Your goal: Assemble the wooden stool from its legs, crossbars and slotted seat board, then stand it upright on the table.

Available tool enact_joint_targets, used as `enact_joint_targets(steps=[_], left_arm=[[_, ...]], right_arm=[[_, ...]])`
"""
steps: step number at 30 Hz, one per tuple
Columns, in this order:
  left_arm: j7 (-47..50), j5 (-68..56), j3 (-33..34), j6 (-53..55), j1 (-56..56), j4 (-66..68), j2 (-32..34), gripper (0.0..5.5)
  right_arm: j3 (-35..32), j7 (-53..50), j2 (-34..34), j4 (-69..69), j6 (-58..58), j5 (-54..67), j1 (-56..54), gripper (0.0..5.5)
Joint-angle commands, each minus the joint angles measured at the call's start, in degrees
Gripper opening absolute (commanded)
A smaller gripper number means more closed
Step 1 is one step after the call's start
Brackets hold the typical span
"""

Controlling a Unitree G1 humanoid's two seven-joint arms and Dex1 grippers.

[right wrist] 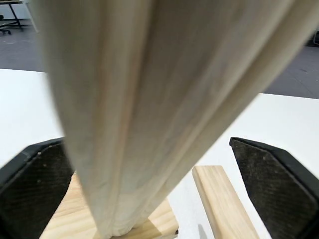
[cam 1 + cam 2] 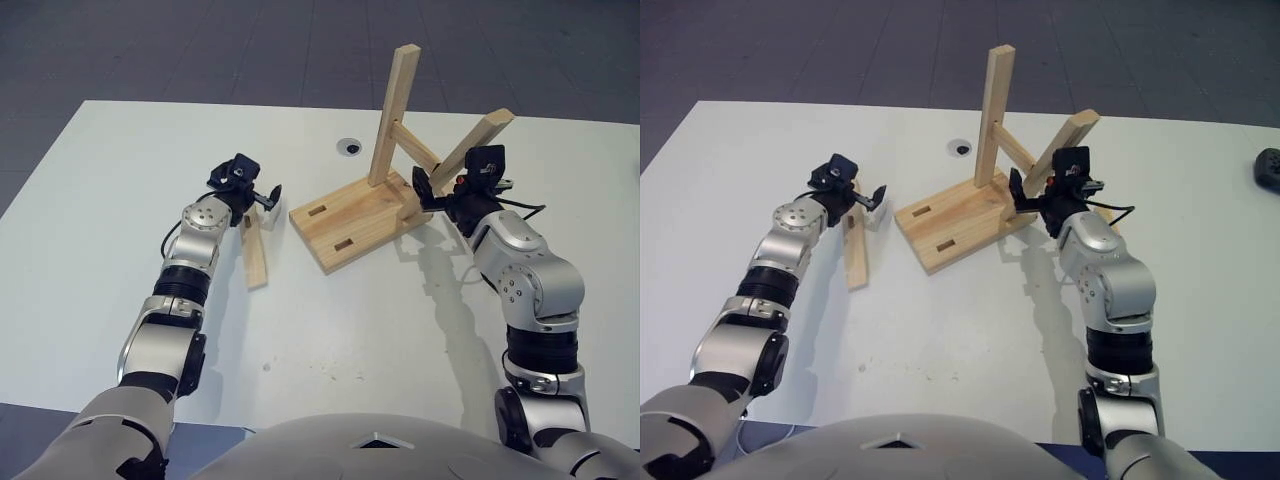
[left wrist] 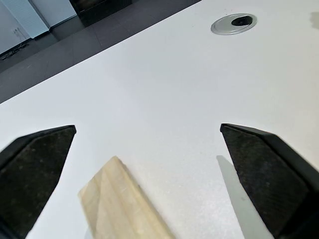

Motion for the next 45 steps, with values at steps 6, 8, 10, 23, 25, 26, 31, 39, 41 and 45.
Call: enact_joint_targets(steps=[6,8,10,23,25,26,31,39,41,45], left_arm=[[-1.92,0.81,-1.51,1.25,1.11,-4.02,-1.07,5.40],[-2.13,0.87,-1.85,1.61,1.42,-4.84,-1.46,5.40],[-2.14,1.06,-2.14,1.79,2.11,-5.70,-1.51,5.40],[-4.87,6.24,-8.30,0.86,8.64,-10.46,0.65,5.40],[-4.97,6.40,-8.45,1.22,9.77,-12.19,0.77,5.40],[-4.98,6.42,-8.44,1.52,10.19,-12.95,0.72,5.40],[-5.23,6.93,-8.99,2.66,11.77,-16.92,0.65,5.40],[-7.42,7.01,-10.28,7.67,17.17,-32.85,1.60,5.40],[-7.83,6.95,-10.42,9.45,18.90,-37.09,2.02,5.40],[-7.72,6.52,-10.40,12.89,21.92,-42.49,1.75,5.40]], right_arm=[[6.93,26.09,-8.72,23.42,-22.33,-8.74,-12.51,5.39],[6.80,24.43,-8.93,29.09,-28.32,-12.89,-15.29,5.39],[6.07,22.39,-8.24,31.94,-33.10,-15.39,-17.02,5.39],[0.73,30.08,-11.13,5.99,-13.03,-4.02,4.81,5.39],[-0.01,29.08,-10.85,3.12,-10.62,-3.57,7.60,5.39],[-0.19,28.55,-10.74,2.16,-9.74,-3.57,8.61,5.39],[-1.46,23.84,-10.56,-0.23,-6.09,-5.64,11.69,5.39],[0.17,15.06,-10.06,2.91,-7.36,-15.74,10.55,5.39],[0.15,14.47,-9.20,2.37,-7.19,-15.93,10.59,5.39],[0.38,13.75,-7.85,1.01,-7.51,-16.36,11.68,5.39]])
